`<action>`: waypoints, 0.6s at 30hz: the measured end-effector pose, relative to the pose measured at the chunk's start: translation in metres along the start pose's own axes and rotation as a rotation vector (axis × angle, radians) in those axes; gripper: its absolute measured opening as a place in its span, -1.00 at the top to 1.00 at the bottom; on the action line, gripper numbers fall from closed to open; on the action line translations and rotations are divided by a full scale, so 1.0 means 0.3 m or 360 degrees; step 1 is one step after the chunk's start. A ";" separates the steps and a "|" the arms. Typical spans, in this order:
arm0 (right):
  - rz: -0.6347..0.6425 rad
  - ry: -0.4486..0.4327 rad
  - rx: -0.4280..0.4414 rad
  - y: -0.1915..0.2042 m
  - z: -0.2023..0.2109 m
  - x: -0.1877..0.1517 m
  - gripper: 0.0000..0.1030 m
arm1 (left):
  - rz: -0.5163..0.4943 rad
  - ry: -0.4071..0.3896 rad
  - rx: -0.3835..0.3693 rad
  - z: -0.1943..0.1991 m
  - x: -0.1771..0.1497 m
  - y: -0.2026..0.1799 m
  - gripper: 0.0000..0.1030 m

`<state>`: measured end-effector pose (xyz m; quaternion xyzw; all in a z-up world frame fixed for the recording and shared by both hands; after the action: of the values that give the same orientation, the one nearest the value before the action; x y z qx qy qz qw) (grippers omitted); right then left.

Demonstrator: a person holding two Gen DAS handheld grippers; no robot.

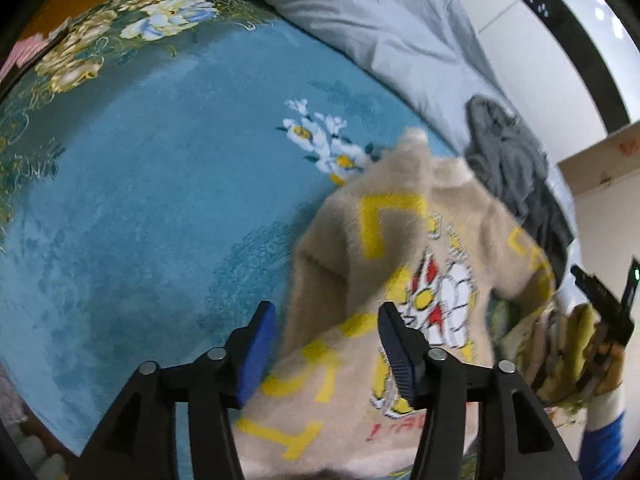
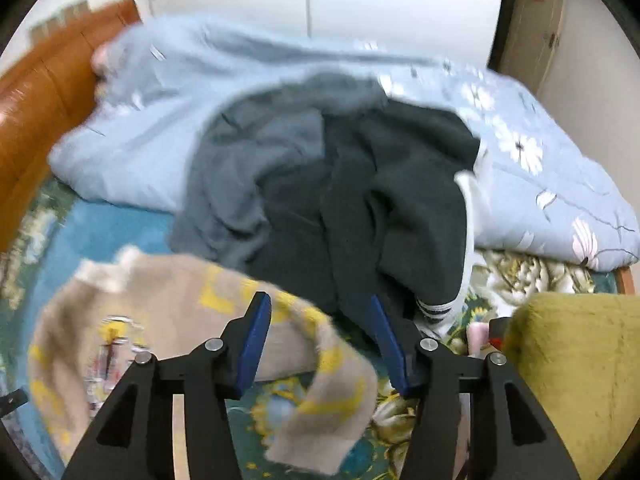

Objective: Fold clothes
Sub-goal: 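Lift and shake the sweater out with both grippers over the blanket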

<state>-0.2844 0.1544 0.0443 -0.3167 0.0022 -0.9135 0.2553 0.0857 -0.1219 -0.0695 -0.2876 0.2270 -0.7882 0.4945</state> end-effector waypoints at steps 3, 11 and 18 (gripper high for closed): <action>0.0024 0.0043 0.0112 0.063 0.065 -0.119 -0.16 | -0.0014 0.0051 -0.0026 -0.034 -0.032 -0.015 -0.24; 0.0118 0.0474 0.0195 0.178 0.022 -0.517 -0.16 | -0.0225 0.0145 0.0129 -0.111 -0.094 -0.050 0.06; 0.0079 0.0513 0.0216 0.160 0.020 -0.512 -0.16 | -0.0401 0.0180 0.0427 -0.040 0.061 0.026 0.88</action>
<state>-0.1559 0.1855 -0.0476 -0.1482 -0.0106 -0.9439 0.2950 0.0763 -0.1410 -0.0789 -0.2004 0.1096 -0.8820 0.4123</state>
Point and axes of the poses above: each gripper's, at about its wrist camera, not at the fingertips, and z roughly against the way its jaws point, y to its left, x to its top, the point moved 10 cm from there along -z, roughly the way its jaws point, and after that the axes turned 15 degrees about -x, right-handed, at the moved point
